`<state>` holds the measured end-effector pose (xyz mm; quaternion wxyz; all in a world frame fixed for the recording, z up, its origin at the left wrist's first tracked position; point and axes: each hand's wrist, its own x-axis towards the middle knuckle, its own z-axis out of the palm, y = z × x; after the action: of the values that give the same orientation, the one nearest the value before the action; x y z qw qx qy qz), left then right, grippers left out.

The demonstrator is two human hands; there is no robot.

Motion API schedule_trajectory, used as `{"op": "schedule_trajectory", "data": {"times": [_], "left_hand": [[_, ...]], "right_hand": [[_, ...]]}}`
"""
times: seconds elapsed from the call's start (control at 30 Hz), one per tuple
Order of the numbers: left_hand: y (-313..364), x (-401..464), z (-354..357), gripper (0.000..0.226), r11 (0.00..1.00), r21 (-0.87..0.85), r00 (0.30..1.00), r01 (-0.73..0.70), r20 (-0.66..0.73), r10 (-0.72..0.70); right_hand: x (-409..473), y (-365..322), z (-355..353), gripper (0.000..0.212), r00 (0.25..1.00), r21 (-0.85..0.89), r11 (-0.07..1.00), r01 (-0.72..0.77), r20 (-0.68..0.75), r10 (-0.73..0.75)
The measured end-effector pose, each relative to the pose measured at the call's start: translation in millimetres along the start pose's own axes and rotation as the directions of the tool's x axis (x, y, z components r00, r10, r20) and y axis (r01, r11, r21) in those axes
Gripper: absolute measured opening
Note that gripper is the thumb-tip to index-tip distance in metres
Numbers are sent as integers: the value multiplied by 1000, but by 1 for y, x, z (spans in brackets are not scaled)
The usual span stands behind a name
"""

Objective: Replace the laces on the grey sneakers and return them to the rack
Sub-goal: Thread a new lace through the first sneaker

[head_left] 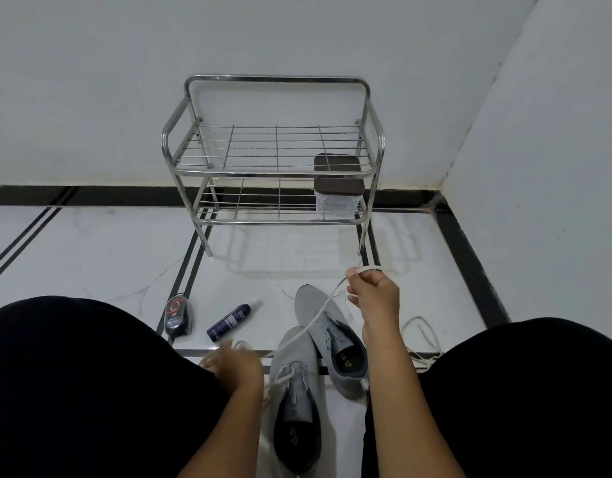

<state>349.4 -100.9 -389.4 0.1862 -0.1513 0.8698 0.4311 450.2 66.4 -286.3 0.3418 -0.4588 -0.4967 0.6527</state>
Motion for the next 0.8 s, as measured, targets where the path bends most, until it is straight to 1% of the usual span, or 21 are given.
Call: {"op": "schedule_trajectory", "data": {"times": [0.03, 0.07, 0.1, 0.13, 0.17, 0.2, 0.27, 0.3, 0.37, 0.5, 0.57, 0.67, 0.73, 0.8], "left_hand": [[10, -3, 3, 32, 981, -26, 980, -192, 47, 193], [21, -6, 7, 30, 934, -87, 924, -346, 137, 356], [36, -11, 10, 28, 890, -171, 855, -423, 250, 454], [50, -18, 11, 28, 866, -239, 782, -439, 372, 500], [60, -23, 11, 28, 858, -294, 716, -420, 474, 513], [66, -27, 11, 28, 856, -326, 658, -402, 546, 518], [68, -30, 13, 27, 846, -344, 581, -407, 617, 531], [66, -31, 14, 25, 843, -346, 558, -412, 636, 534], [61, -33, 16, 20, 840, -329, 545, -432, 646, 534], [58, -30, 18, 18, 848, -256, 609, -464, 603, 515], [58, -25, 15, 17, 836, -184, 618, -518, 595, 514], [62, -17, 7, 18, 788, -67, 623, -612, 574, 532], [65, -12, 3, 18, 753, 16, 641, -658, 536, 550], [67, -7, -1, 20, 692, 137, 654, -709, 497, 571]], "right_hand": [[-1, 3, 3, 8, 999, -59, 998, -15, 46, 17], [-2, 8, 6, 7, 995, -123, 992, -31, 87, 42], [-3, 14, 10, 7, 991, -187, 981, -46, 117, 69], [-4, 21, 13, 8, 986, -238, 970, -55, 138, 90], [-6, 26, 15, 9, 982, -256, 965, -63, 156, 105], [-8, 31, 17, 13, 980, -258, 964, -68, 165, 113], [-10, 35, 19, 19, 977, -248, 965, -80, 172, 125], [-9, 35, 20, 19, 976, -242, 967, -81, 177, 127], [-8, 36, 20, 14, 974, -226, 970, -93, 180, 135], [-4, 35, 17, 13, 984, -129, 984, -121, 114, 135], [-3, 31, 15, 12, 990, -82, 990, -113, 73, 119], [-1, 27, 12, 5, 994, -13, 996, -93, 53, 94], [0, 27, 10, 2, 996, -25, 997, -77, 51, 78], [1, 30, 10, 2, 995, -67, 995, -74, 64, 79]]}}
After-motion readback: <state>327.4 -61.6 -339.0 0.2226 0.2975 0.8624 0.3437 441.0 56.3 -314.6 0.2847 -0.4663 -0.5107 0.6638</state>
